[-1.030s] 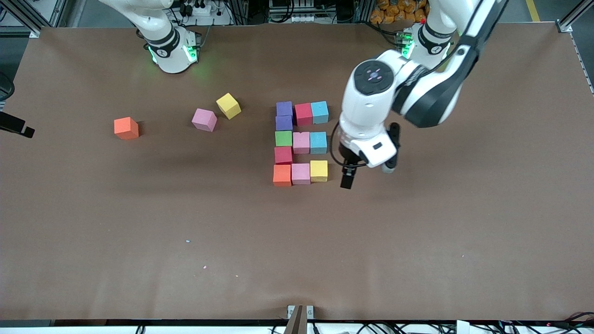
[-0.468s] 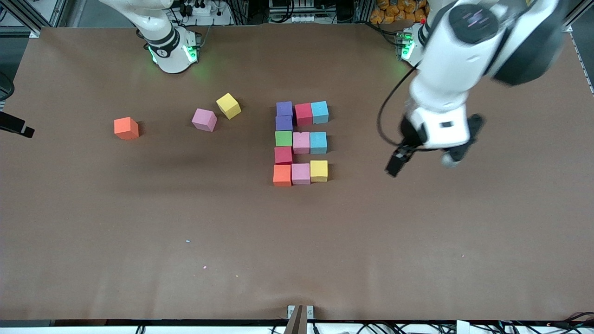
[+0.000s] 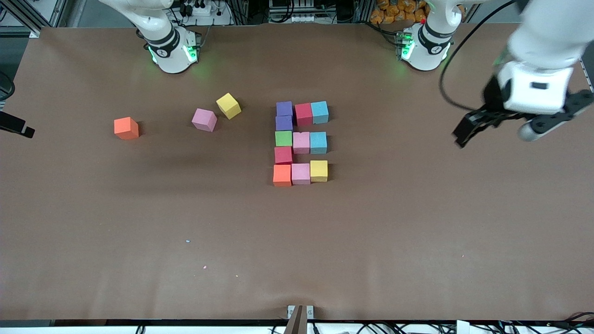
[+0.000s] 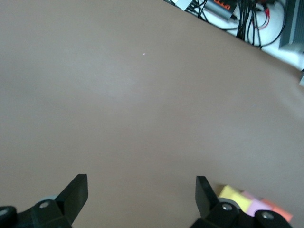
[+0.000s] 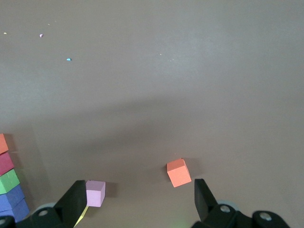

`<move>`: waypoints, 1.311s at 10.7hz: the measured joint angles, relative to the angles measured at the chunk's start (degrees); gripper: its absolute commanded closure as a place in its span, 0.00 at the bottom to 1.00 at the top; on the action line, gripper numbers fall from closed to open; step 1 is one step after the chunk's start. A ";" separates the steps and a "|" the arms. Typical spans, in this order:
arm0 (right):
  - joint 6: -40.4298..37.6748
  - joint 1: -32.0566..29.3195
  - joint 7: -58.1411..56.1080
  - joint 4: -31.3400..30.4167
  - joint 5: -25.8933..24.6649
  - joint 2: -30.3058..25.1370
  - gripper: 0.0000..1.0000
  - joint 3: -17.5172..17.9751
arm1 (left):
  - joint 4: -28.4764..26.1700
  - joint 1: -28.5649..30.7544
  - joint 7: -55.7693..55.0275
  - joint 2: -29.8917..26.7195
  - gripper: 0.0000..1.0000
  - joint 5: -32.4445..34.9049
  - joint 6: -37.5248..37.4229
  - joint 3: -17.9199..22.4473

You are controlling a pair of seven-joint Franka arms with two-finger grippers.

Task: Arrange 11 blocks into digit 3

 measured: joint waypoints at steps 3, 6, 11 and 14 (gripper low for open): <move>0.03 0.20 -0.27 0.61 0.08 0.00 0.00 0.46 | -0.08 0.34 19.29 -2.22 0.00 -7.01 -1.68 9.51; -0.79 0.21 -0.27 0.84 0.08 -0.08 0.00 0.69 | -0.44 -1.70 32.01 -3.33 0.00 -9.02 -4.74 18.51; -3.05 -0.52 -0.32 1.22 -0.04 -0.40 0.00 -0.34 | -3.00 -8.20 31.66 -3.03 0.00 -9.05 -4.09 19.19; -2.10 -1.67 -0.46 3.59 -0.04 -0.43 0.00 -0.38 | -5.23 -10.49 31.11 -2.72 0.00 -9.14 -2.86 19.22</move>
